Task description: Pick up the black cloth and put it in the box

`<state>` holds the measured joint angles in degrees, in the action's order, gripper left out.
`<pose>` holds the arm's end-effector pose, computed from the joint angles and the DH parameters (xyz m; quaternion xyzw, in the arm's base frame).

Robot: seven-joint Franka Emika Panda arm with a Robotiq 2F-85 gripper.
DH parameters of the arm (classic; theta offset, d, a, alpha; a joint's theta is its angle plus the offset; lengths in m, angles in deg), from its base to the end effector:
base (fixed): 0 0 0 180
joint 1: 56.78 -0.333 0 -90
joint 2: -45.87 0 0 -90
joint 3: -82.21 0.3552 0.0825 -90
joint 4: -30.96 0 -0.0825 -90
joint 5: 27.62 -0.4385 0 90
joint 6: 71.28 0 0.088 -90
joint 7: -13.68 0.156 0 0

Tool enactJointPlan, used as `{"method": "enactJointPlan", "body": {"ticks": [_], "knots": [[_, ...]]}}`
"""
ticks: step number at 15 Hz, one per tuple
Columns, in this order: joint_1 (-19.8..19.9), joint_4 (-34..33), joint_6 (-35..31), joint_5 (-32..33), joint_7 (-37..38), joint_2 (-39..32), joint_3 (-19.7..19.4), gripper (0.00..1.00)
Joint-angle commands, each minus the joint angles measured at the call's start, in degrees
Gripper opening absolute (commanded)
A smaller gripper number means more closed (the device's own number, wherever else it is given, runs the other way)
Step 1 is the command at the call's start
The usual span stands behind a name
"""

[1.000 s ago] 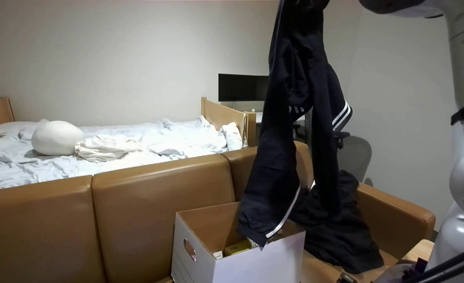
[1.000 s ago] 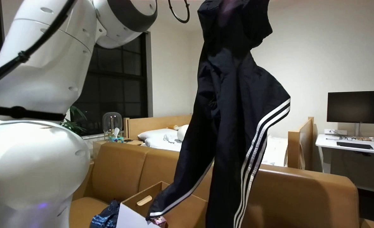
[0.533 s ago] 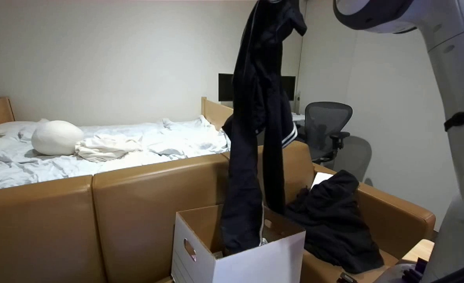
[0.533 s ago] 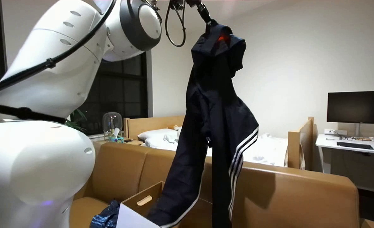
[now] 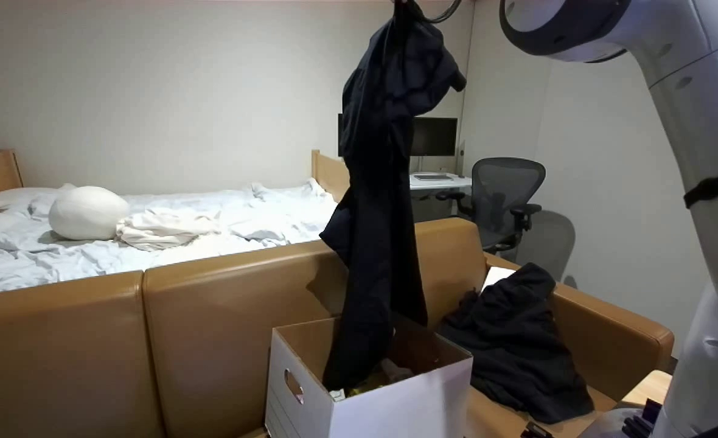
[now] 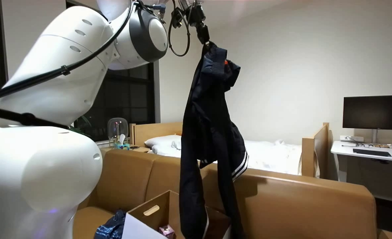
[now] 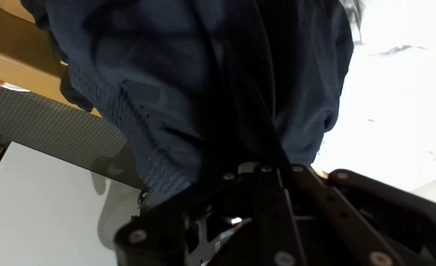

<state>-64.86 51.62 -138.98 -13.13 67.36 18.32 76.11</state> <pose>0.6396 0.0108 0.8531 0.8525 -0.4764 0.2122 0.0347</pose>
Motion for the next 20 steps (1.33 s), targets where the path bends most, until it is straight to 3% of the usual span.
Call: {"method": "enactJointPlan", "body": {"ticks": [1,6,9,12,16,20], "knots": [[-1.28,1.24,4.78,-0.27,-8.4,-0.11,0.09,0.0],[-2.28,0.93,10.26,-0.19,-20.12,-3.37,0.16,0.0],[-0.89,0.23,6.18,-0.77,-23.44,-7.98,-0.26,0.0],[0.57,0.81,6.44,-3.92,-27.41,-12.03,1.25,0.0],[2.81,0.2,11.64,-7.46,-30.79,-20.31,1.96,0.0],[3.33,-0.18,17.36,-6.46,-35.52,-28.17,1.16,0.0]]}}
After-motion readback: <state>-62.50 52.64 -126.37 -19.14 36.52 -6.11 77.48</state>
